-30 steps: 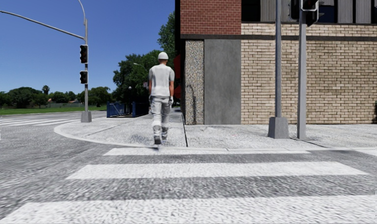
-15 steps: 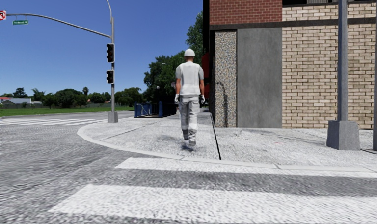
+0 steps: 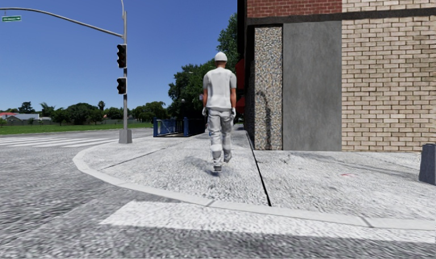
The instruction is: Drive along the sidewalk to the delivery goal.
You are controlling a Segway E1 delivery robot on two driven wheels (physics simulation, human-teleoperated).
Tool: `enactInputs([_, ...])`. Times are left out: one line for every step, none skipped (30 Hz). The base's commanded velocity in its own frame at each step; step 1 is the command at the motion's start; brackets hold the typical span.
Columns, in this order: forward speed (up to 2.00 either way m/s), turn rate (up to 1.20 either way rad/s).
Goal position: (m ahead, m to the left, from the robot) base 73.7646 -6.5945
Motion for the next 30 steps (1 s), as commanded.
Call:
enactInputs([1.32,0.0])
enactInputs([1.32,0.0])
enactInputs([1.34,0.0])
enactInputs([1.34,0.0])
enactInputs([1.34,0.0])
enactInputs([1.34,0.0])
enactInputs([1.34,0.0])
enactInputs([1.34,0.0])
enactInputs([1.34,0.0])
enactInputs([1.34,0.0])
enactInputs([1.34,0.0])
enactInputs([1.34,0.0])
enactInputs([1.34,0.0])
enactInputs([1.34,0.0])
enactInputs([1.34,0.0])
enactInputs([1.34,0.0])
enactInputs([1.34,0.0])
enactInputs([1.34,0.0])
enactInputs([1.34,0.0])
enactInputs([1.34,0.0])
enactInputs([1.33,0.0])
enactInputs([1.33,0.0])
enactInputs([1.32,0.0])
enactInputs([1.32,0.0])
enactInputs([1.32,0.0])
enactInputs([1.32,0.0])
enactInputs([1.32,0.0])
enactInputs([1.32,0.0])
enactInputs([1.32,0.0])
enactInputs([1.32,0.0])
